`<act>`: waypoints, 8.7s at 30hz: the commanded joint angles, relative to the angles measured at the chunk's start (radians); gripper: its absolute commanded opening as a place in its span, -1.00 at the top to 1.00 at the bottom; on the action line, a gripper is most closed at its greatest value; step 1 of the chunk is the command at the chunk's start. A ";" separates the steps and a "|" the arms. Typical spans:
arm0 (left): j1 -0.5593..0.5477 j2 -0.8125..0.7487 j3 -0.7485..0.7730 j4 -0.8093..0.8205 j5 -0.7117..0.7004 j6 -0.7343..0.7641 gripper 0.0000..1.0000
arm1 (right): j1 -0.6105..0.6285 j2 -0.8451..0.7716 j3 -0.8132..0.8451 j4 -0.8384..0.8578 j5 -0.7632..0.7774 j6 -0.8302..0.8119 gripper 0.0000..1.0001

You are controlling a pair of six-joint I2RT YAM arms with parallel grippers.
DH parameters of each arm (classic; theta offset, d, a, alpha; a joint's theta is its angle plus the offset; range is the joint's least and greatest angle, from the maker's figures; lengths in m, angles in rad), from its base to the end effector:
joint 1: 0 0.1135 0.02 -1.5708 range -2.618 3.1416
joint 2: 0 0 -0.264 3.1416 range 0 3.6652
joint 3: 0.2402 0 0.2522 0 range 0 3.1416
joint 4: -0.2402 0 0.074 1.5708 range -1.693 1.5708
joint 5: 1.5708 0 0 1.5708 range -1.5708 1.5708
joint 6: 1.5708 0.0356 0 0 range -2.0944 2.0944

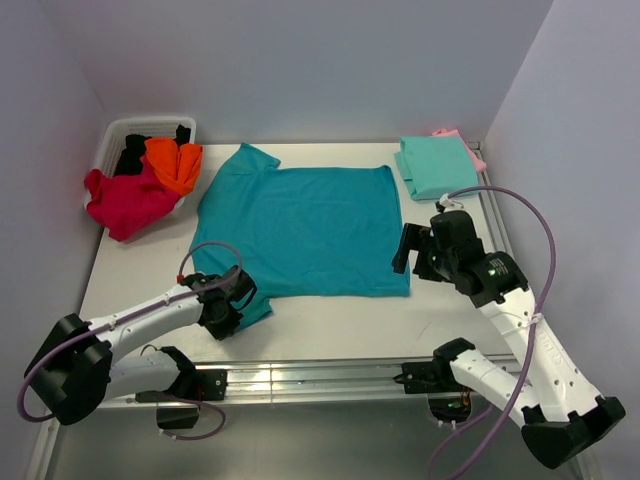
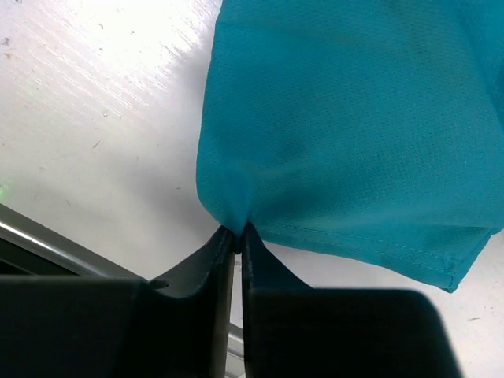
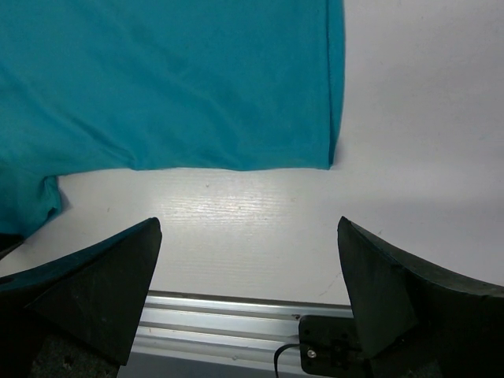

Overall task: Fold and stack the t-shirts
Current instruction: Grap the side of the flattened tshirt closest away from the robot with both arms, then fold the flattened tshirt in 1/3 of the way, then grap the side of the flattened tshirt furthest away from the robot with both arms

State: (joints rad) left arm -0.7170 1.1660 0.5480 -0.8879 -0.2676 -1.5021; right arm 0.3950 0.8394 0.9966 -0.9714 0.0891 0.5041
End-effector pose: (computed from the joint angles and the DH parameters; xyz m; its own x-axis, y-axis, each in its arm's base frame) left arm 0.1249 -0.0964 0.1550 -0.6710 -0.6915 -0.2677 -0.7078 0.7049 -0.0466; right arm 0.1409 0.0553 0.3280 -0.7456 0.2104 -0.6323 0.0380 0.9607 0.2749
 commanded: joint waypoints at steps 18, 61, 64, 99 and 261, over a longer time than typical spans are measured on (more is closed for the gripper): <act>-0.001 -0.008 0.090 0.023 -0.025 0.108 1.00 | -0.056 0.240 -0.320 0.302 -0.100 0.330 -0.77; 0.027 -0.042 0.184 -0.065 -0.076 0.252 1.00 | -0.137 0.558 -0.389 0.447 0.089 0.482 0.56; 0.033 -0.048 0.188 -0.062 -0.076 0.256 1.00 | -0.136 0.549 -0.375 0.427 0.090 0.479 0.89; 0.163 0.072 0.705 -0.215 -0.038 0.480 1.00 | -0.151 0.156 -0.130 0.011 0.070 0.386 1.00; 0.416 1.017 1.313 0.038 0.199 0.645 -0.99 | -0.352 0.112 -0.076 -0.052 -0.005 0.275 -0.96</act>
State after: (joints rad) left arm -0.2970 2.2276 1.8622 -0.8570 -0.0250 -0.8101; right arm 0.0475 0.9485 0.9272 -1.0389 0.0635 0.7834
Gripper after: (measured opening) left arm 0.995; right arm 0.982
